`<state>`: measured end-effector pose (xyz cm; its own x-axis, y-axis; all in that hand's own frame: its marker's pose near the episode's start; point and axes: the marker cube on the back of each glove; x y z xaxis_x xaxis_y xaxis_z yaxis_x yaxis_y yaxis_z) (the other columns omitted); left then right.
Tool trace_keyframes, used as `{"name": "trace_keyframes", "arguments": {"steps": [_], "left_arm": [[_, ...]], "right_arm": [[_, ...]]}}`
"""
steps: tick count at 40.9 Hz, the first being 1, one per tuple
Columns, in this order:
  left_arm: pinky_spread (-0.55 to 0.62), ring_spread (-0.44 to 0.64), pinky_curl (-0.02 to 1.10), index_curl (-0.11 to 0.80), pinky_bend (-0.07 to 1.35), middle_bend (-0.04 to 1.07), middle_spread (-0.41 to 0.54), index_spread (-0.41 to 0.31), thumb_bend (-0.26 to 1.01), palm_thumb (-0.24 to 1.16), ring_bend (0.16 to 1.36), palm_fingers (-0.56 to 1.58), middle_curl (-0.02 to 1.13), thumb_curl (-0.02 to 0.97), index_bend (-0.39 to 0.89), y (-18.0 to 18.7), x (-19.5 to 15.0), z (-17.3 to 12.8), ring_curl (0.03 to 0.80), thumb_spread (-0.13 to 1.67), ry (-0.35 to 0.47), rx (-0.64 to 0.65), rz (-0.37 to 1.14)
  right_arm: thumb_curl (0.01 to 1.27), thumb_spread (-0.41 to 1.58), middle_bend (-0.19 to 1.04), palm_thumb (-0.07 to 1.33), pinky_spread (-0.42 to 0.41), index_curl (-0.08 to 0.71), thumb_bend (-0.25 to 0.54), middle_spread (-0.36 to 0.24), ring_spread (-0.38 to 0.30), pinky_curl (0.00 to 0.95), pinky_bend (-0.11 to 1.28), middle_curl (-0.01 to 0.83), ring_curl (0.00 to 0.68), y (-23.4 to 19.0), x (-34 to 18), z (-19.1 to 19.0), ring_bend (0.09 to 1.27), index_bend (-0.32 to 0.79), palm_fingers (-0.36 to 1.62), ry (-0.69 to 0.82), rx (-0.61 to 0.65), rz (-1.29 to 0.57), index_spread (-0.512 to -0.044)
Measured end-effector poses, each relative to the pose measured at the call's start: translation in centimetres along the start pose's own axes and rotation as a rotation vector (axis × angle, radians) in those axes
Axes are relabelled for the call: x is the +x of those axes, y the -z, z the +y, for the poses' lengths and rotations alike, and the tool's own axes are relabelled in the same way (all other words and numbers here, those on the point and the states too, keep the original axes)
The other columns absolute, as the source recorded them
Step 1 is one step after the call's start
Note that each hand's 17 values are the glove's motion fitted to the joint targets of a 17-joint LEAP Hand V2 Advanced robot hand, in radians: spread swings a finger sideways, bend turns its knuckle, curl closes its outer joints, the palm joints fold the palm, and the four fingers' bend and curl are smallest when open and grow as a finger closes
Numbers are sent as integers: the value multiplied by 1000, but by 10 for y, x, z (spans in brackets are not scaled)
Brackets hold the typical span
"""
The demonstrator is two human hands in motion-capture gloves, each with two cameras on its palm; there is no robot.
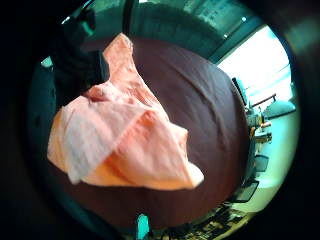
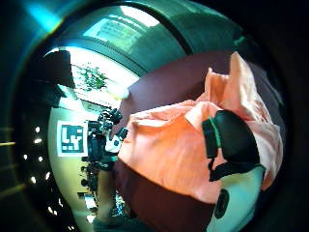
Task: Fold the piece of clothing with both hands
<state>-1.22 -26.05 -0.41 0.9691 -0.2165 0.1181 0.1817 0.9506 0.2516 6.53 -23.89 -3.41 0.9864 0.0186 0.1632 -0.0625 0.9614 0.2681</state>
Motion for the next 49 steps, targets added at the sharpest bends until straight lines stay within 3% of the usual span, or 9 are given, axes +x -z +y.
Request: {"name": "trace_keyframes", "arguments": {"steps": [5, 9, 13, 19, 29, 32, 39, 44, 49], "left_arm": [[134, -198, 188, 361, 320, 396, -218, -168, -39, 587, 668, 639, 510, 309, 37, 5, -13, 14, 441, 1315, -12, 74, -40], [150, -164, 202, 344, 325, 368, -201, -162, -31, 552, 642, 666, 480, 306, 96, -5, -1, 5, 416, 1299, -59, 161, -30], [165, -115, 222, 345, 335, 339, -178, -157, -31, 511, 588, 634, 472, 301, 133, -29, -9, 24, 403, 1295, -38, 2, -160], [216, 2, 265, 368, 391, 188, -115, -150, -57, 342, 480, 434, 446, 249, 179, -73, 16, 56, 383, 1351, -86, -255, -41], [308, 153, 296, 369, 460, 150, -26, -127, -28, 100, 470, 283, 385, 165, 164, -92, 18, 74, 349, 1475, -84, -452, 78], [323, 182, 303, 374, 471, 153, -14, -124, -17, 71, 472, 271, 377, 154, 168, -92, 18, 72, 348, 1500, -83, -427, 71], [343, 216, 312, 382, 476, 167, 0, -121, -6, 43, 480, 261, 369, 145, 168, -80, 16, 61, 344, 1533, -103, -442, 112], [350, 232, 319, 378, 484, 174, 10, -111, -4, 29, 496, 247, 368, 141, 142, -33, 4, 63, 346, 1542, -97, -550, 258], [354, 248, 329, 368, 499, 171, 36, -100, 15, 64, 541, 229, 365, 153, 131, 36, -26, 45, 354, 1540, -69, -406, 351]], "right_arm": [[372, 1160, 137, 873, 28, 310, -57, -47, -52, 433, 613, 419, 426, 32, 51, 42, 465, 105, 561, -250, 166, 51, -248], [325, 1217, 146, 692, 90, 278, -86, -7, 21, 430, 678, 397, 397, 30, 86, 97, 451, 68, 531, -498, -53, 113, -249], [278, 1242, 179, 493, 107, 215, -101, 45, 65, 435, 769, 392, 398, 20, 105, 133, 532, -23, 564, -655, -255, 75, -262], [242, 1207, 203, 288, 42, 92, -78, 87, 51, 457, 902, 399, 445, -6, 127, 126, 768, -139, 651, -675, -242, -157, -275], [323, 1218, 101, 612, -80, 28, 106, 151, -40, 488, 1103, 311, 498, -25, 116, 112, 995, 33, 490, -677, -84, -538, -320], [362, 1242, 132, 761, -119, 100, 182, 144, -62, 452, 1036, 304, 463, -25, 111, 115, 918, 220, 684, -702, -85, -640, -255], [432, 1209, 218, 1018, -171, 180, 293, 74, -97, 400, 879, 344, 423, -24, 113, 114, 785, 202, 930, -893, -34, -679, -191], [466, 1108, 224, 1089, -180, 219, 287, 26, -111, 381, 787, 373, 412, 3, 78, 84, 704, 168, 991, -704, 127, -816, -173], [501, 988, 230, 1144, -164, 267, 267, -16, -127, 356, 671, 401, 403, 37, 13, 39, 624, 184, 1020, -325, 402, -847, -171]]}}
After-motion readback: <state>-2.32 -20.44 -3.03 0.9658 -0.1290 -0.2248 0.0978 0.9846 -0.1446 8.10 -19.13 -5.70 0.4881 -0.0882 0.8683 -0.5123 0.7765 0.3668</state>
